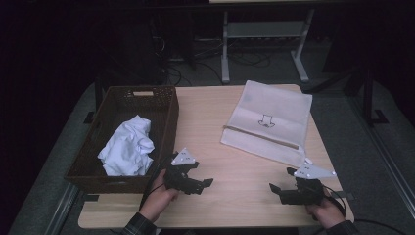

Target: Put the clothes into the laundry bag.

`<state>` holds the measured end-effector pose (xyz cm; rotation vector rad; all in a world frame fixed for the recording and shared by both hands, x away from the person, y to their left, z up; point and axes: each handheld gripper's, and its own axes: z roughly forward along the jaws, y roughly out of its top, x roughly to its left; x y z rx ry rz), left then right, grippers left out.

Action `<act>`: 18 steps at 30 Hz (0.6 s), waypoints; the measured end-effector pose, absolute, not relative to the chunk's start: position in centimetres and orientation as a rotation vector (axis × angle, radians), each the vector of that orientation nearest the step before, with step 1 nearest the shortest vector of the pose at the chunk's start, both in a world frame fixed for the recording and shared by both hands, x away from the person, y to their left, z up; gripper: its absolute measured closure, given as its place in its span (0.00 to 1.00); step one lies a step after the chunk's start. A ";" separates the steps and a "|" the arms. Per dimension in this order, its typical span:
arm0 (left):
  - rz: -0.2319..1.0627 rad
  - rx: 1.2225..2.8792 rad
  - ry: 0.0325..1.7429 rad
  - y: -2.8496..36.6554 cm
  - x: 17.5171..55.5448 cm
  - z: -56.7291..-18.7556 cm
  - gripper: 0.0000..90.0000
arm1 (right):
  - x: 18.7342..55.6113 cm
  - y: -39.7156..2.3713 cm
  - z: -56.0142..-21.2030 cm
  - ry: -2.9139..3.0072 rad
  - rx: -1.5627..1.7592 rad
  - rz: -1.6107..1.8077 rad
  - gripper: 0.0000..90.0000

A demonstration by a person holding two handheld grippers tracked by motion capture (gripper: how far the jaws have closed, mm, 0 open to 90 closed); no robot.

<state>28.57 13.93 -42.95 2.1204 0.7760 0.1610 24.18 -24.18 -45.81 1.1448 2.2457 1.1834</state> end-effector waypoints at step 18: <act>0.131 2.076 0.799 13.8 29.4 -41.4 0.19 | 24.3 -24.2 -45.9 2.232 1.155 1.181 0.14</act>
